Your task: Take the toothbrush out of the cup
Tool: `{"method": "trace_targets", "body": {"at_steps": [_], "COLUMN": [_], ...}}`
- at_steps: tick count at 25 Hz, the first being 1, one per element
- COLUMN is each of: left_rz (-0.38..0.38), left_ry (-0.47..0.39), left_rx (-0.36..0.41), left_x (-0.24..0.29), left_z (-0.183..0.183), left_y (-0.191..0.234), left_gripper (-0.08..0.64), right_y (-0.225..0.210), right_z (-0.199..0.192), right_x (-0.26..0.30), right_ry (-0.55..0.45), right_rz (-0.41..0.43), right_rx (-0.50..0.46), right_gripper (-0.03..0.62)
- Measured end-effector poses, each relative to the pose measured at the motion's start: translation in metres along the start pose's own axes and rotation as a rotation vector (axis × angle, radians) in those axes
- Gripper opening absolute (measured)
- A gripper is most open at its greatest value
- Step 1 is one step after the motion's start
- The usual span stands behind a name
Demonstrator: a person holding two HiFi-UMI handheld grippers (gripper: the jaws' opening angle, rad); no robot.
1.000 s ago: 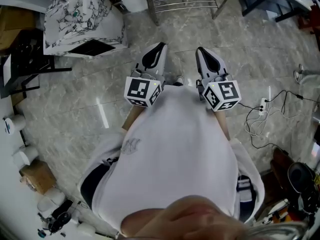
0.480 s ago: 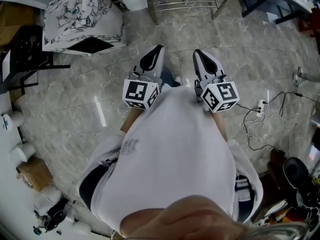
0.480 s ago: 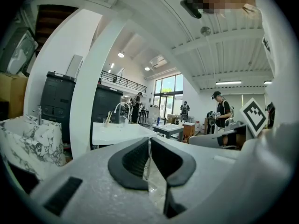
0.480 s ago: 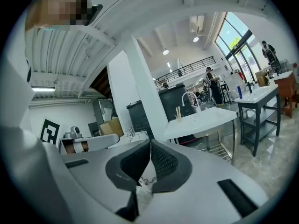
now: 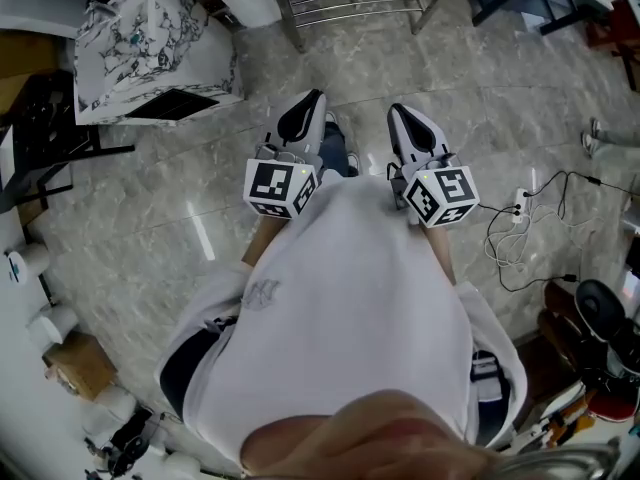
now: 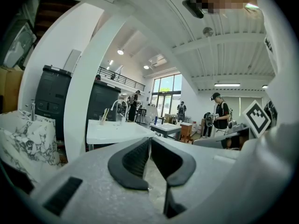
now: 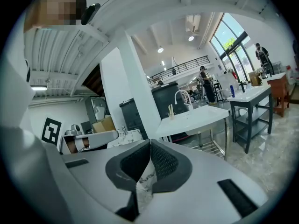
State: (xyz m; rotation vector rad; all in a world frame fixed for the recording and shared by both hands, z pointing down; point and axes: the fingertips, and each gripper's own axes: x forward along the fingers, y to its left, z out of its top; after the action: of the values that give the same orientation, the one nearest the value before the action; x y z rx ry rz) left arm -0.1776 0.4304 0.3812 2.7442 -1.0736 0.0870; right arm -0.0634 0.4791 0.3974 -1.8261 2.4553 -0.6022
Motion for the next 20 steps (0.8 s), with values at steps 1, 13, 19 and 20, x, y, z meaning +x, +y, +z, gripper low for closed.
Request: {"method": "trace_targets", "body": {"at_steps": [1, 13, 19, 20], "left_rz": [-0.007, -0.022, -0.053, -0.052], "left_ry": [0.001, -0.016, -0.04, -0.039], "left_rx": [-0.005, -0.059, -0.029, -0.028], "left_x": [0.005, 0.102, 0.147, 0.152], "left_z": [-0.001, 0.025, 0.056, 0.058], "left_y": [0.002, 0.076, 0.11, 0.116], "left_gripper": [0.031, 0.031, 0.031, 0.031], "right_y": [-0.004, -0.035, -0.054, -0.057], "right_z": [0.0, 0.051, 0.081, 0.083], "right_x": [0.003, 0.093, 0.138, 0.146], "right_ry": [0.004, 0.05, 0.038, 0.037], "right_rz": [-0.011, -0.045, -0.079, -0.079], "right_rx": [0.001, -0.056, -0.064, -0.064], "right_gripper": [0.015, 0.015, 0.015, 0.015]}}
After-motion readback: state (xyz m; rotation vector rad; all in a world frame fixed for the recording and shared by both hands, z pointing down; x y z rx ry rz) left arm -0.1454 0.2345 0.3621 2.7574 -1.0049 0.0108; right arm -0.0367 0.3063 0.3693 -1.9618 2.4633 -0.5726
